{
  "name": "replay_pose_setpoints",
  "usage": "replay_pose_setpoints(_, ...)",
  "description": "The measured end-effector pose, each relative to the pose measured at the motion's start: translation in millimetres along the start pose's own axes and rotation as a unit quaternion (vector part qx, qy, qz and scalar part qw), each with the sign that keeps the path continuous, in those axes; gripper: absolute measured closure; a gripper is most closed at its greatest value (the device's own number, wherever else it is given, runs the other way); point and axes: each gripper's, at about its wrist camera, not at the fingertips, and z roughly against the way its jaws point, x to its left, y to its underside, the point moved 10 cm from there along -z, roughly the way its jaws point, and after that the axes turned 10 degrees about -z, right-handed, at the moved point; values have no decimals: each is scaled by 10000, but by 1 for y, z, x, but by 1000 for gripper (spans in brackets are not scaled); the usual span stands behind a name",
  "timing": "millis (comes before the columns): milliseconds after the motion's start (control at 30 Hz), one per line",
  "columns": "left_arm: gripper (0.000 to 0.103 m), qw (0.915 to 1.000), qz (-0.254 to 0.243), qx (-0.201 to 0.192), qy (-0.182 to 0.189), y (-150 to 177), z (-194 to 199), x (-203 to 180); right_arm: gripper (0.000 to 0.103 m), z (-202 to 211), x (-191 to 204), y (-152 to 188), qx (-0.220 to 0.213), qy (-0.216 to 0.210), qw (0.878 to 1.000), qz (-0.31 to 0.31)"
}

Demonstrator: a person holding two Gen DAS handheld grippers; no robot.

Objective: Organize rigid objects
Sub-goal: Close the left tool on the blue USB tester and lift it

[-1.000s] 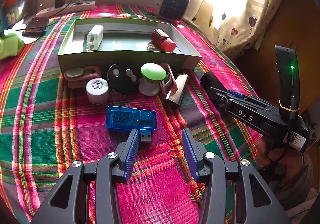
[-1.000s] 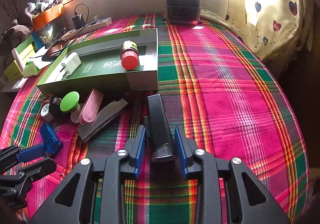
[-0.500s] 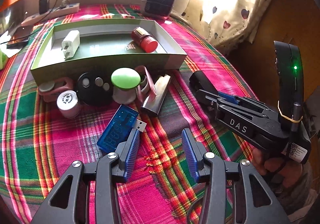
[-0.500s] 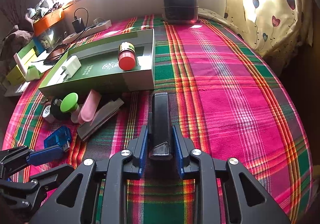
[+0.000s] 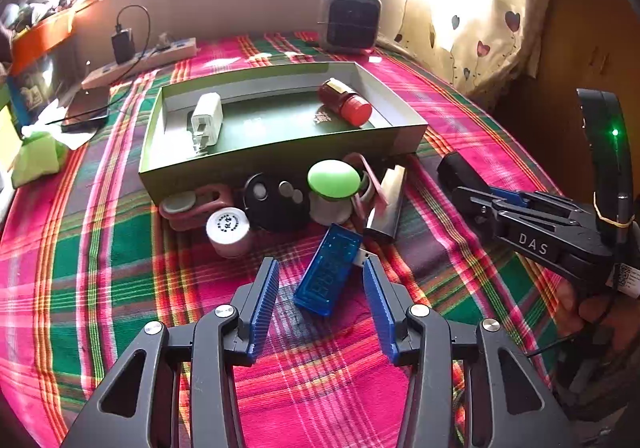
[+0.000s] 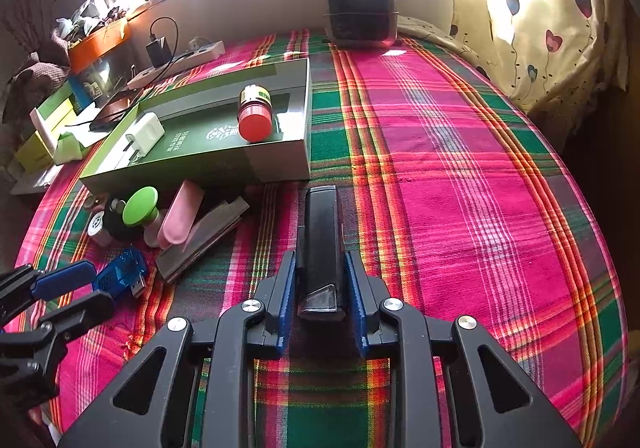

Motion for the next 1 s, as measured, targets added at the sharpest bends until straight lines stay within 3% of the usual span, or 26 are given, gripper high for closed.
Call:
replay_pose_setpoints(800,61,9985,-481,57,-244,1,-18,-6,78,0,0,0,4,-25,10000,-8)
replay_pose_setpoints(1000,76,9989,-371,20,-285,0,-18,-2,78,0,0,0,3,-31,10000,-11)
